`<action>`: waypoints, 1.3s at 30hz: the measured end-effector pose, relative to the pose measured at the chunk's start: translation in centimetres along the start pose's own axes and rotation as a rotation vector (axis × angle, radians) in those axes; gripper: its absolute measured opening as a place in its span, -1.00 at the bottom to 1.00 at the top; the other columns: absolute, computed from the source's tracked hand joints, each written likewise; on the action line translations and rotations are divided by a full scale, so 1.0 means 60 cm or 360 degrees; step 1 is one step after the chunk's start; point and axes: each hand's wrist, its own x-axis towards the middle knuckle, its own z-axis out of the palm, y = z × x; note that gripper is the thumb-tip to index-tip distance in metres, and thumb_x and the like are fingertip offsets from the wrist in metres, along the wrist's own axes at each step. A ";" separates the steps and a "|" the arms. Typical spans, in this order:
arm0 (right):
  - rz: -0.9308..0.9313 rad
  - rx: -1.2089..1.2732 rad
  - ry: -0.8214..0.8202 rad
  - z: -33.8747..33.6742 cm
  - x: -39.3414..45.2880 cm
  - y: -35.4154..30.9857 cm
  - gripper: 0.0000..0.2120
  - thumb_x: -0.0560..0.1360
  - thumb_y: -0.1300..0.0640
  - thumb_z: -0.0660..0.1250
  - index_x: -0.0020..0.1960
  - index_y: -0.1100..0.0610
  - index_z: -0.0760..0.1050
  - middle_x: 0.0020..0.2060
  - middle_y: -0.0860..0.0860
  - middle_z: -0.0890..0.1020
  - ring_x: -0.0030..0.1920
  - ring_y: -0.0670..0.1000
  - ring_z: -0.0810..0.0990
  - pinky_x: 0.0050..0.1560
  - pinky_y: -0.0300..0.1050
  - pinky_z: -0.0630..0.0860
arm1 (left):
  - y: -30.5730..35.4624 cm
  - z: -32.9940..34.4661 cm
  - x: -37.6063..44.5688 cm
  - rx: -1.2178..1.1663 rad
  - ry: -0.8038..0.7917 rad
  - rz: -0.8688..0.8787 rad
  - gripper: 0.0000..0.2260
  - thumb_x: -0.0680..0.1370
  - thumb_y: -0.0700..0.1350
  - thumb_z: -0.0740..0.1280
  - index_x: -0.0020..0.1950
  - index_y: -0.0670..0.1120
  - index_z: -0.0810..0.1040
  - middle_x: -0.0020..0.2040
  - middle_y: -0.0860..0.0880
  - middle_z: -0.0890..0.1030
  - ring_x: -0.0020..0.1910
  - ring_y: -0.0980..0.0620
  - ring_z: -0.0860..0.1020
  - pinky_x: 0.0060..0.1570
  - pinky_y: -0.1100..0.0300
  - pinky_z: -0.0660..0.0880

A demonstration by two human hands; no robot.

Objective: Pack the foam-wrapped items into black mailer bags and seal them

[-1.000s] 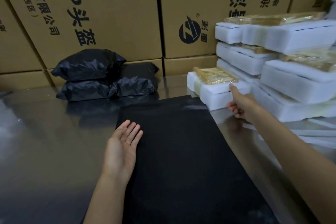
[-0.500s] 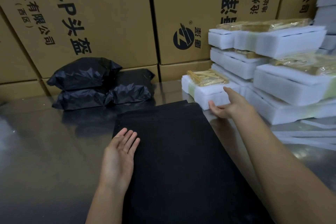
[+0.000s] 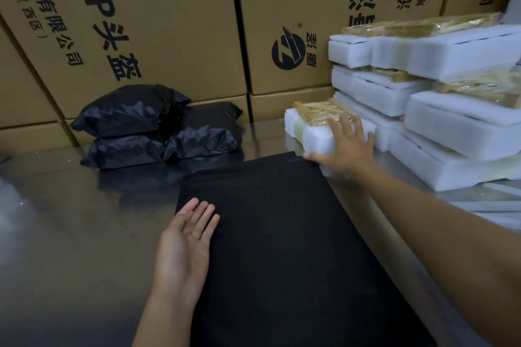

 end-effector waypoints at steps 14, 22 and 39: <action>0.0128 0.0881 0.0603 -0.061 -0.037 0.005 -0.43 0.51 -0.25 0.34 0.37 0.10 0.49 0.22 0.15 0.61 0.26 0.23 0.52 0.17 0.05 0.44 | 0.002 0.004 -0.007 -0.0009 -0.0011 -0.0081 -0.77 0.67 -0.22 0.12 0.24 -0.19 0.50 0.28 -0.22 0.55 0.23 -0.11 0.56 0.09 -0.02 0.51; -0.0773 0.1002 0.0598 -0.128 -0.246 -0.054 -0.49 0.46 -0.24 0.34 0.31 0.00 0.55 0.24 -0.10 0.60 0.28 -0.16 0.48 0.26 -0.18 0.46 | -0.006 0.058 -0.049 0.0029 -0.0618 -0.0355 -0.37 0.44 0.03 0.51 0.44 -0.02 0.34 0.25 -0.33 0.57 0.19 -0.39 0.57 0.03 -0.20 0.59; 0.0219 0.2649 -0.0573 -0.178 -0.409 -0.040 -0.24 0.30 -0.48 0.32 0.39 -0.11 0.44 0.20 -0.04 0.68 0.18 0.02 0.67 0.15 0.11 0.60 | -0.012 0.100 -0.166 0.0231 -0.1162 0.0013 -0.47 0.53 0.13 0.40 0.45 -0.01 0.45 0.42 -0.08 0.50 0.40 -0.07 0.46 0.33 -0.07 0.44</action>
